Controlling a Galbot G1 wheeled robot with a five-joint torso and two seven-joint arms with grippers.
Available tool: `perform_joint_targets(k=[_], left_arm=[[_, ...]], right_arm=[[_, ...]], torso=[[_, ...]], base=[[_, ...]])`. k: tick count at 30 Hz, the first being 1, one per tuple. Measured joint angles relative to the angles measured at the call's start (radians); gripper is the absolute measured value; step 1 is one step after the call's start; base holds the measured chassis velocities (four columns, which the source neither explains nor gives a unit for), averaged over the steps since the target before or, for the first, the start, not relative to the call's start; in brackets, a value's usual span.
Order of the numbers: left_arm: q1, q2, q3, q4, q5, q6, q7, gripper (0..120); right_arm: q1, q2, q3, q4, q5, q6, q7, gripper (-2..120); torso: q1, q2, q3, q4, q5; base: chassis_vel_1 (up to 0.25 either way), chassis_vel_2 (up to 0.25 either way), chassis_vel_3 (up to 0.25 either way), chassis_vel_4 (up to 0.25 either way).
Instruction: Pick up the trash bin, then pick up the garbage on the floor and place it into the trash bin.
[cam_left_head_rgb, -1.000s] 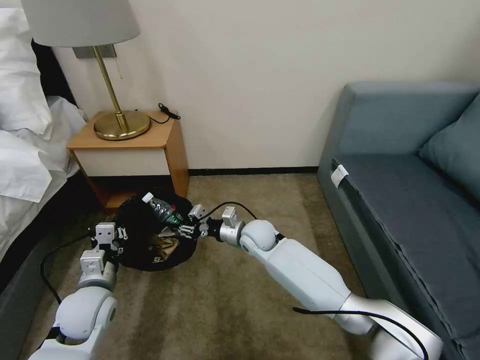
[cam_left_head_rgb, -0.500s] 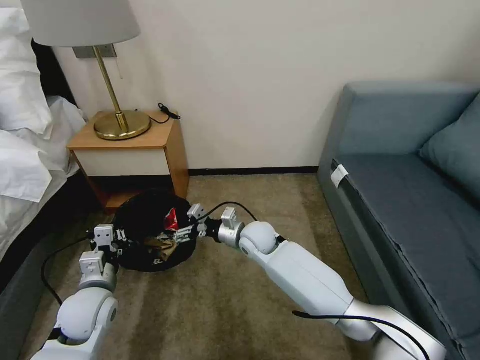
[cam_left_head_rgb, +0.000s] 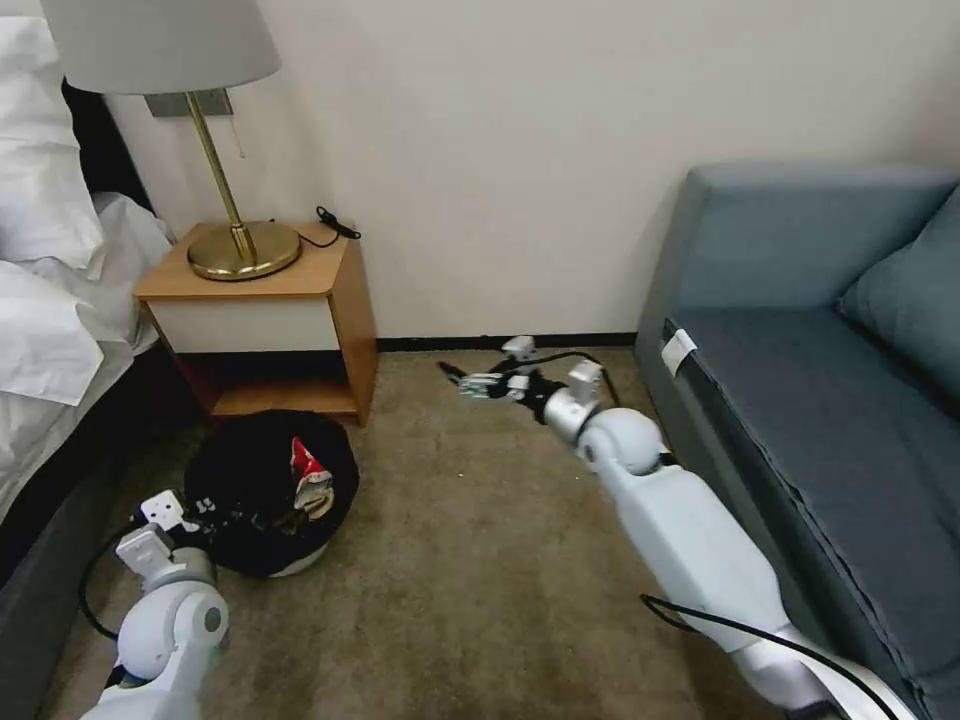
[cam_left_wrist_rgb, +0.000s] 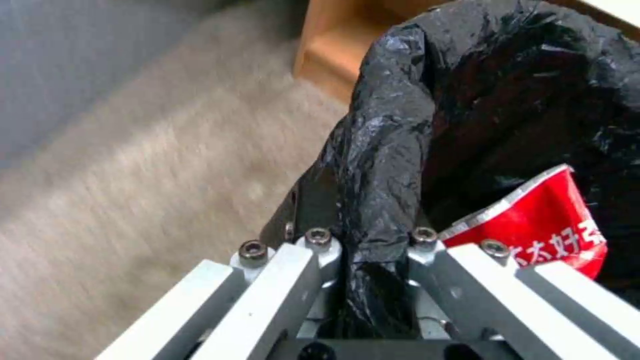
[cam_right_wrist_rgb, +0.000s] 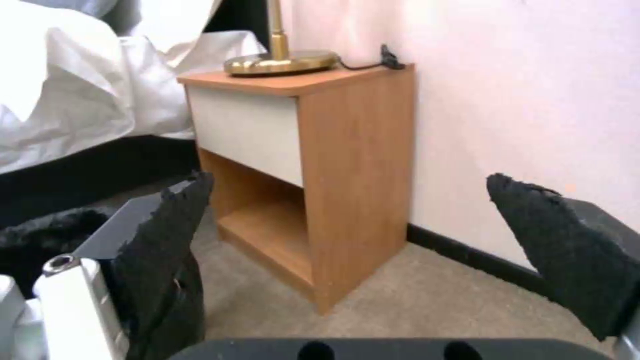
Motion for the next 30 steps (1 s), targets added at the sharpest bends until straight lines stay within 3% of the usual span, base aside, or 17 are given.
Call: perform_joint_targets(k=[3, 10, 12, 13, 15, 17, 19, 20, 22, 23, 26, 29, 30], left_arm=[[-0.005, -0.008, 0.004, 0.029, -0.044, -0.009, -0.001, 4], [-0.005, -0.004, 0.008, 0.057, -0.018, -0.027, 0.007, 27], [-0.001, 0.000, 0.010, 0.067, 0.067, -0.032, 0.005, 38], [-0.001, 0.000, 0.010, 0.067, 0.067, -0.032, 0.005, 38], [0.017, 0.002, 0.013, 0.061, 0.169, -0.038, -0.012, 49], [0.023, 0.002, 0.013, 0.053, 0.200, -0.040, -0.016, 54], [0.041, 0.001, 0.008, 0.028, 0.303, -0.056, -0.022, 64], [0.041, 0.001, 0.008, 0.028, 0.303, -0.056, -0.022, 64], [0.051, 0.001, -0.009, 0.013, 0.422, -0.082, -0.026, 74], [0.051, 0.001, -0.009, 0.013, 0.422, -0.082, -0.026, 74], [0.058, 0.016, -0.037, -0.012, 0.550, -0.151, -0.007, 88], [0.066, 0.036, -0.033, -0.033, 0.593, -0.205, 0.035, 95], [0.066, 0.054, -0.017, -0.038, 0.630, -0.281, 0.088, 99]], right_arm=[[-0.018, 0.011, 0.013, -0.005, -0.013, 0.008, -0.003, 100], [-0.026, 0.039, 0.020, -0.036, -0.042, 0.029, 0.036, 100], [-0.025, 0.046, 0.025, -0.047, -0.047, 0.030, 0.054, 100], [-0.025, 0.046, 0.025, -0.047, -0.047, 0.030, 0.054, 100], [-0.024, 0.053, 0.043, -0.056, -0.051, 0.030, 0.066, 100], [-0.024, 0.053, 0.049, -0.057, -0.051, 0.030, 0.069, 100], [-0.026, 0.057, 0.077, -0.060, -0.050, 0.030, 0.089, 100], [-0.026, 0.057, 0.077, -0.060, -0.050, 0.030, 0.089, 100], [-0.032, 0.062, 0.106, -0.063, -0.031, 0.029, 0.135, 100], [-0.032, 0.062, 0.106, -0.063, -0.031, 0.029, 0.135, 100], [-0.052, 0.071, 0.136, -0.060, 0.013, 0.010, 0.211, 100], [-0.074, 0.076, 0.152, -0.053, 0.037, -0.004, 0.246, 100], [-0.098, 0.082, 0.163, -0.047, 0.070, -0.015, 0.280, 100]], torso=[[0.000, 0.000, 0.000, 0.0000, -0.0001], [0.000, 0.000, 0.000, 0.0003, 0.0003], [0.000, 0.000, 0.000, 0.0001, -0.0004], [0.000, 0.000, 0.000, 0.0001, -0.0004], [0.000, 0.000, 0.000, 0.0003, -0.0009], [0.000, 0.000, 0.000, 0.0003, -0.0008], [0.000, 0.000, 0.000, 0.0002, -0.0004], [0.000, 0.000, 0.000, 0.0002, -0.0004], [0.000, 0.000, 0.000, 0.0001, -0.0004], [0.000, 0.000, 0.000, 0.0001, -0.0004], [0.000, 0.000, 0.000, 0.0003, -0.0003], [0.000, 0.000, 0.000, 0.0003, 0.0001], [0.000, 0.000, 0.000, 0.0002, -0.0002]], base=[[0.000, 0.000, 0.000, 0.000], [0.000, 0.000, 0.000, 0.000], [0.000, 0.000, 0.000, 0.000], [0.000, 0.000, 0.000, 0.000], [0.000, 0.000, 0.000, 0.000], [0.000, 0.000, 0.000, 0.000], [0.000, 0.000, 0.000, 0.000], [0.000, 0.000, 0.000, 0.000], [0.000, 0.000, 0.000, 0.000], [0.000, 0.000, 0.000, 0.000], [0.000, 0.000, 0.000, 0.000], [0.000, 0.000, 0.000, 0.000], [0.000, 0.000, 0.000, 0.000]])
